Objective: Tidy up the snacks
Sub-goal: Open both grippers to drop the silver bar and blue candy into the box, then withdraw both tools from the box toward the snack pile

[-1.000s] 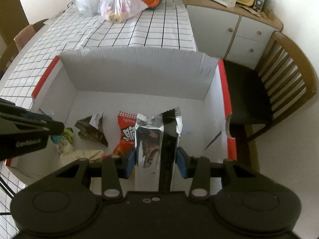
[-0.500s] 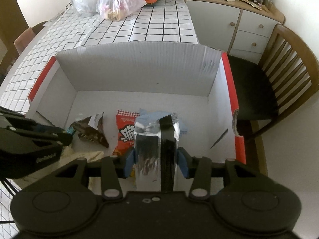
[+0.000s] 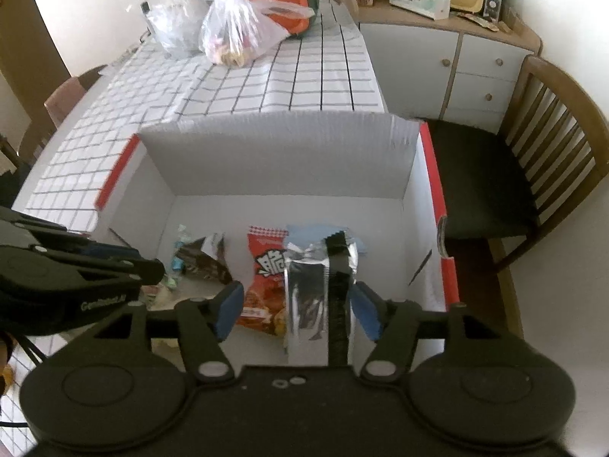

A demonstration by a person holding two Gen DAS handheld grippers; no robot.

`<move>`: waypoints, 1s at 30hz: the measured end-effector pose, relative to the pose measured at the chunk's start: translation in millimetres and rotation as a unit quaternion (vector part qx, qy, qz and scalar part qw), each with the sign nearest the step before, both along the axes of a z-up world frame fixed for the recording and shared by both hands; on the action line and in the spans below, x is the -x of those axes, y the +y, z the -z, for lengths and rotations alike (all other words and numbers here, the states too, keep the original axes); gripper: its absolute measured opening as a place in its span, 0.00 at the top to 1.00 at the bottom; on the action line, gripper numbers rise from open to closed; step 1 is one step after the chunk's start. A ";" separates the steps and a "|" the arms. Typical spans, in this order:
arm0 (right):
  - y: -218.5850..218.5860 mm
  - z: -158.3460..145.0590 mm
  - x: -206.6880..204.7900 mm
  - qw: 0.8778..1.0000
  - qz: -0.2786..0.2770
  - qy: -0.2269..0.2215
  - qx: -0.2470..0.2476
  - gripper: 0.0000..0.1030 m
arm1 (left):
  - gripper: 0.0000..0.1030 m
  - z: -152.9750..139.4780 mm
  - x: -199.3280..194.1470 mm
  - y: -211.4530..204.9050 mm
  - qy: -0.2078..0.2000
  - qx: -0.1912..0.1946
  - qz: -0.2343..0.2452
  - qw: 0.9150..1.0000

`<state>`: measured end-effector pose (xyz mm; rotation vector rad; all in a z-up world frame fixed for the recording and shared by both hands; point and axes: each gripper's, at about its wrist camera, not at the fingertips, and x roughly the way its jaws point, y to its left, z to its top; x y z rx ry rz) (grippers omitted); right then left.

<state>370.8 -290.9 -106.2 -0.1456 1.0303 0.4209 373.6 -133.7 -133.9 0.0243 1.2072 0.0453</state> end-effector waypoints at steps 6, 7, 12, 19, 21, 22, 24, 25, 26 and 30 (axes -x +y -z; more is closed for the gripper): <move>3.6 -16.2 11.7 1.000 0.000 -0.012 -0.013 0.32 | 0.71 -19.3 15.4 8.0 -0.026 0.016 0.000 1.000; 4.3 -18.7 13.7 1.000 0.000 -0.014 -0.015 0.31 | 0.71 -21.7 17.5 9.1 -0.028 0.017 0.000 0.999; 7.2 -32.1 23.2 0.999 0.006 -0.030 -0.024 0.21 | 0.66 -34.9 31.6 18.7 -0.045 0.028 0.001 0.999; 15.8 -49.7 42.4 0.998 0.006 -0.045 -0.047 0.14 | 0.49 -56.3 55.8 36.4 -0.078 0.041 -0.001 0.996; 19.7 -54.9 50.2 0.997 0.005 -0.050 -0.055 0.11 | 0.46 -61.3 62.8 43.5 -0.085 0.045 -0.003 0.995; 21.9 -57.4 53.9 0.997 0.003 -0.053 -0.058 0.11 | 0.45 -63.2 65.2 46.5 -0.087 0.047 -0.004 0.995; 27.5 -62.0 62.3 0.996 0.001 -0.056 -0.065 0.08 | 0.37 -68.1 73.6 54.8 -0.095 0.056 -0.007 0.994; 30.6 -63.9 66.5 0.996 -0.002 -0.057 -0.070 0.08 | 0.35 -70.1 77.9 58.5 -0.099 0.060 -0.008 0.993; 33.2 -65.8 70.0 0.996 -0.004 -0.058 -0.074 0.07 | 0.34 -72.0 81.8 62.1 -0.102 0.062 -0.009 0.993; 46.7 -72.8 86.9 0.993 -0.015 -0.063 -0.096 0.03 | 0.33 -78.3 98.9 78.8 -0.113 0.068 -0.013 0.991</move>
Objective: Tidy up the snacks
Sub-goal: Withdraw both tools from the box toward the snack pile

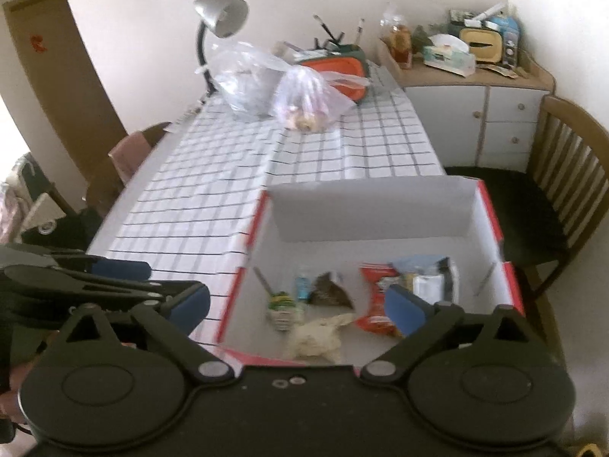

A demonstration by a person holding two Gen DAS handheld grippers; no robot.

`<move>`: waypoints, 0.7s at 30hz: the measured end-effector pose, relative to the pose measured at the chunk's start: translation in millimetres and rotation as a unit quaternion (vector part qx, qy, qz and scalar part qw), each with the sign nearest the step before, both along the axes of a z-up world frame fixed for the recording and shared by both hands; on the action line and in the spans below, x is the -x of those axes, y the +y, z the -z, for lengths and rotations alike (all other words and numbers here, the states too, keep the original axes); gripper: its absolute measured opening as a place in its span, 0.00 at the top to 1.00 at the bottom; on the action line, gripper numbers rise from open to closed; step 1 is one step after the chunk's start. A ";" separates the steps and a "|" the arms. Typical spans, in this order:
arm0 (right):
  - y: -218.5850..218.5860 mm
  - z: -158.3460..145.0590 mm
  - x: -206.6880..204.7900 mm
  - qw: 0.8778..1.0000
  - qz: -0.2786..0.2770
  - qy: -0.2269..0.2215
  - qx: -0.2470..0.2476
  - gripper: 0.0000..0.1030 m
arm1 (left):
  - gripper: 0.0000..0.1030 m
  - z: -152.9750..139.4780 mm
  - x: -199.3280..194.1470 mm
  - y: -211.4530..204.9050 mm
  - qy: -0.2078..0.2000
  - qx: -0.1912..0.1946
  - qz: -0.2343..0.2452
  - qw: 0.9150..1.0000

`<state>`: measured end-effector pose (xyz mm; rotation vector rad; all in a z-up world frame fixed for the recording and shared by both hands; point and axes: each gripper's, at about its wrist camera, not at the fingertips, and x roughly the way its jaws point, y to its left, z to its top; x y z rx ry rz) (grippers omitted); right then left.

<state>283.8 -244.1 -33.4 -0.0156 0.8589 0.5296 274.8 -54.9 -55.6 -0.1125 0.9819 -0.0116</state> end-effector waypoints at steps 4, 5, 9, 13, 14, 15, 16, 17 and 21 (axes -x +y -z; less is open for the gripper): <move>16.6 -4.5 16.4 1.000 -0.011 -0.002 -0.015 0.01 | 0.31 -5.7 20.0 20.3 -0.010 0.007 -0.009 1.000; 22.4 -5.9 21.1 1.000 -0.016 -0.003 -0.017 0.00 | 0.31 -6.5 24.8 25.7 -0.011 0.008 -0.011 1.000; 45.7 -7.6 39.4 0.999 -0.039 -0.010 -0.018 0.00 | 0.31 -9.4 46.3 48.0 -0.018 0.008 -0.019 1.000; 71.0 -3.3 53.8 0.998 -0.056 -0.009 -0.016 0.00 | 0.30 -10.0 68.3 77.1 -0.020 0.012 -0.033 0.999; 77.3 -1.4 57.0 0.998 -0.059 -0.007 -0.016 0.00 | 0.29 -9.8 73.6 85.2 -0.020 0.011 -0.038 0.999; 83.0 0.6 59.6 0.998 -0.061 -0.004 -0.016 0.00 | 0.29 -9.6 78.8 93.7 -0.019 0.009 -0.043 0.999; 88.2 2.7 62.2 0.998 -0.063 -0.001 -0.015 0.00 | 0.29 -9.4 82.7 99.7 -0.017 0.007 -0.047 0.999; 94.2 5.2 64.7 0.998 -0.065 0.002 -0.014 0.00 | 0.29 -9.0 87.4 108.1 -0.016 0.005 -0.052 0.998; 115.4 14.1 76.0 0.997 -0.075 0.011 -0.005 0.00 | 0.29 -5.4 105.1 141.2 -0.009 0.003 -0.076 0.997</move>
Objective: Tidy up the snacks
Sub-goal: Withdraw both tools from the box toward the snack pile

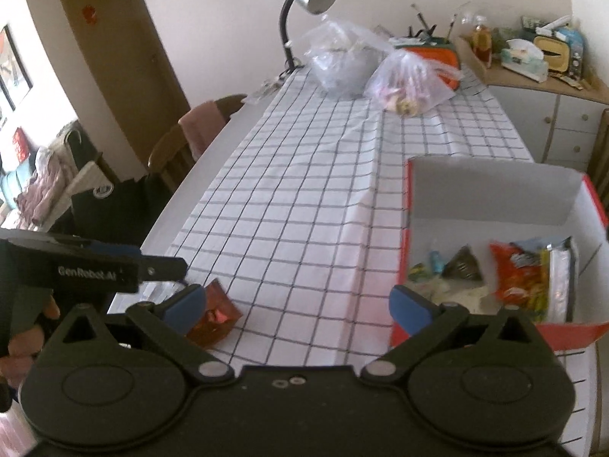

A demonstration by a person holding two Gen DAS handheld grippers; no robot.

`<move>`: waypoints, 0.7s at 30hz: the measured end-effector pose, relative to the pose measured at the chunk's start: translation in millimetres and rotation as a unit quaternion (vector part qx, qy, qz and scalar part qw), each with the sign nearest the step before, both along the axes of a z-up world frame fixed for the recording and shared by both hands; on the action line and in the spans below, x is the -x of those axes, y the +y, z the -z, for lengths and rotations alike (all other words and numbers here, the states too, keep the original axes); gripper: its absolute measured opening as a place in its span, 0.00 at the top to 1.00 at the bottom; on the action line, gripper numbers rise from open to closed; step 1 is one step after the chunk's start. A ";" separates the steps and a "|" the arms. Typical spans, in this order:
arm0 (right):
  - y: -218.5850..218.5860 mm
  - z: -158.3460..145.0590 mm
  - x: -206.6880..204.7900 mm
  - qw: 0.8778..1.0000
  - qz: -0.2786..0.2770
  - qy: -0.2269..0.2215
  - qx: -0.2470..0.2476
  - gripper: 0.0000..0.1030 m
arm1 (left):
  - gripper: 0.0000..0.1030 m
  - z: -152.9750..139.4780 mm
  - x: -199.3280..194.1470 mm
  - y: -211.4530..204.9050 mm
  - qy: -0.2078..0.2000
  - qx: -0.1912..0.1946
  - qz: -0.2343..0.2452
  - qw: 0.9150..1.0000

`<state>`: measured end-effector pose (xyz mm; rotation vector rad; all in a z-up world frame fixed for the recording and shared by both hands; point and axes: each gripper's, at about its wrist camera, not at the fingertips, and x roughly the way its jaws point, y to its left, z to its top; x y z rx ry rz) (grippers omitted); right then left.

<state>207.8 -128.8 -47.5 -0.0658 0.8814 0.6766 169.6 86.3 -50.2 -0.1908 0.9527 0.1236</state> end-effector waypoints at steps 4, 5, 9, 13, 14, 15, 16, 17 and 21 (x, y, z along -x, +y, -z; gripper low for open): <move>19.4 10.0 11.5 1.000 -0.011 0.007 0.010 0.00 | 0.29 11.3 16.9 33.2 0.015 0.005 -0.023 1.000; 24.6 13.5 14.5 1.000 -0.013 0.009 0.014 0.00 | 0.29 14.1 20.6 39.3 0.019 0.004 -0.027 0.999; 42.8 26.9 23.8 0.999 -0.024 0.025 0.019 0.00 | 0.29 25.7 35.7 62.1 0.031 0.006 -0.044 0.999; 63.6 44.0 37.4 0.998 -0.044 0.040 0.032 0.00 | 0.29 35.7 45.1 78.8 0.040 0.006 -0.060 0.997; 69.0 49.5 42.3 0.997 -0.049 0.046 0.034 0.00 | 0.29 39.5 46.7 82.6 0.044 0.008 -0.064 0.997; 73.7 54.8 46.3 0.997 -0.054 0.050 0.037 0.00 | 0.29 43.1 48.3 85.1 0.047 0.007 -0.066 0.997; 78.5 60.5 50.8 0.996 -0.058 0.055 0.040 0.00 | 0.29 47.4 49.7 87.4 0.051 0.007 -0.069 0.996; 83.1 66.4 54.9 0.995 -0.062 0.061 0.043 0.00 | 0.29 52.7 51.3 90.0 0.055 0.008 -0.071 0.996; 100.0 89.1 73.3 0.992 -0.083 0.077 0.058 0.01 | 0.29 74.0 55.7 100.2 0.077 0.015 -0.079 0.994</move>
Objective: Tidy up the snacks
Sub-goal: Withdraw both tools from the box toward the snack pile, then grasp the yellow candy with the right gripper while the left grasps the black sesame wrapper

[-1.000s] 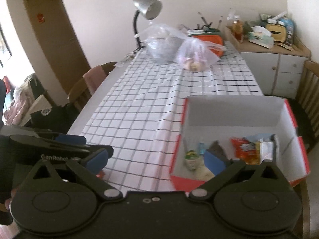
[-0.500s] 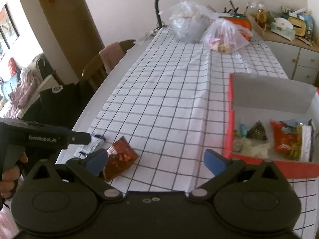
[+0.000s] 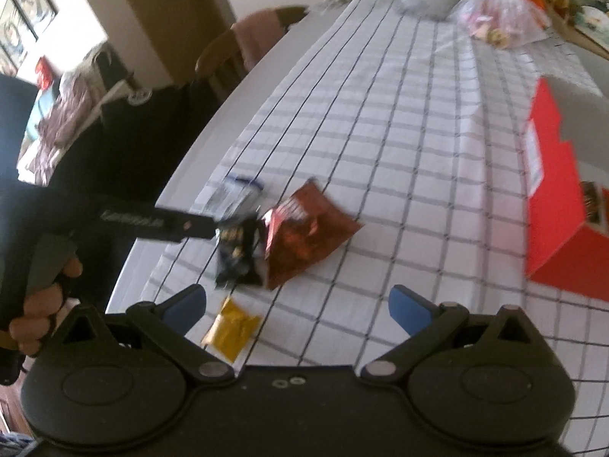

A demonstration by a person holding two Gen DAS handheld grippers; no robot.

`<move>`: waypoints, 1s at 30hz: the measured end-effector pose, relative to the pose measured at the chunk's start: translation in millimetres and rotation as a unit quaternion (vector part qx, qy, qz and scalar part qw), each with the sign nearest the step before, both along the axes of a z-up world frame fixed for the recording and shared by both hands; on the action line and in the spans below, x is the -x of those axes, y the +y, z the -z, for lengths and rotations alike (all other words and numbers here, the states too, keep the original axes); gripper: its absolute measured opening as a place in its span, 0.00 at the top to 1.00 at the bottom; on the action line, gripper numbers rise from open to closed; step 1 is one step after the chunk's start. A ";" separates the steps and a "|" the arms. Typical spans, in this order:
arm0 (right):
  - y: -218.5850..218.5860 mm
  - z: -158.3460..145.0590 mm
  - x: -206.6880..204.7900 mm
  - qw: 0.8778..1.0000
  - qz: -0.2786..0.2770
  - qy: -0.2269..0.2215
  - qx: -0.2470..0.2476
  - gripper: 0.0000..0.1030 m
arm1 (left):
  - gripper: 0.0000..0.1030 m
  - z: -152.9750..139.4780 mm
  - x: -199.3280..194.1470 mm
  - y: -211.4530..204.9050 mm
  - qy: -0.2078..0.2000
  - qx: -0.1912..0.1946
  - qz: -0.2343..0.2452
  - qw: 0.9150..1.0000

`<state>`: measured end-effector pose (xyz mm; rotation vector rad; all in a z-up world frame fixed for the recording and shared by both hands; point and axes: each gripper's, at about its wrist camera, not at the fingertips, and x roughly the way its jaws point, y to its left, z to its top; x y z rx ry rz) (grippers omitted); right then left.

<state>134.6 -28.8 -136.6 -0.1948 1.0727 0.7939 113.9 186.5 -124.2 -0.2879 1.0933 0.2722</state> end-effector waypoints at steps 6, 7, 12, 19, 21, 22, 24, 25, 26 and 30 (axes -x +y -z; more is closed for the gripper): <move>25.6 29.3 17.4 0.999 -0.042 0.013 0.032 0.02 | 0.29 24.1 -2.4 3.7 0.023 0.005 0.009 1.000; 30.5 33.0 19.9 0.998 -0.052 0.016 0.037 0.02 | 0.29 27.7 -4.1 2.7 0.027 0.005 0.013 1.000; 53.4 50.0 27.5 0.995 -0.081 0.024 0.060 0.04 | 0.29 38.6 -15.9 -5.3 0.053 -0.004 0.025 0.998; 72.8 62.5 25.7 0.994 -0.082 0.032 0.066 0.09 | 0.29 50.4 -36.7 -3.3 0.076 0.011 0.037 0.996; 77.0 66.2 25.4 0.993 -0.086 0.038 0.069 0.14 | 0.29 53.6 -41.4 -3.4 0.083 0.012 0.041 0.996; 78.5 68.1 25.3 0.993 -0.088 0.042 0.070 0.16 | 0.29 55.4 -44.0 -3.4 0.086 0.013 0.042 0.995; 82.0 70.9 25.3 0.992 -0.091 0.045 0.074 0.22 | 0.29 59.8 -48.0 -2.8 0.092 0.020 0.041 0.995; 83.1 71.5 25.1 0.992 -0.092 0.047 0.074 0.23 | 0.29 61.2 -50.3 -2.6 0.093 0.023 0.040 0.995; 84.6 72.1 25.0 0.992 -0.092 0.048 0.075 0.26 | 0.29 62.1 -51.9 -2.2 0.093 0.025 0.040 0.995; 86.5 74.0 24.8 0.991 -0.095 0.052 0.078 0.37 | 0.30 65.5 -55.0 -0.8 0.095 0.031 0.036 0.994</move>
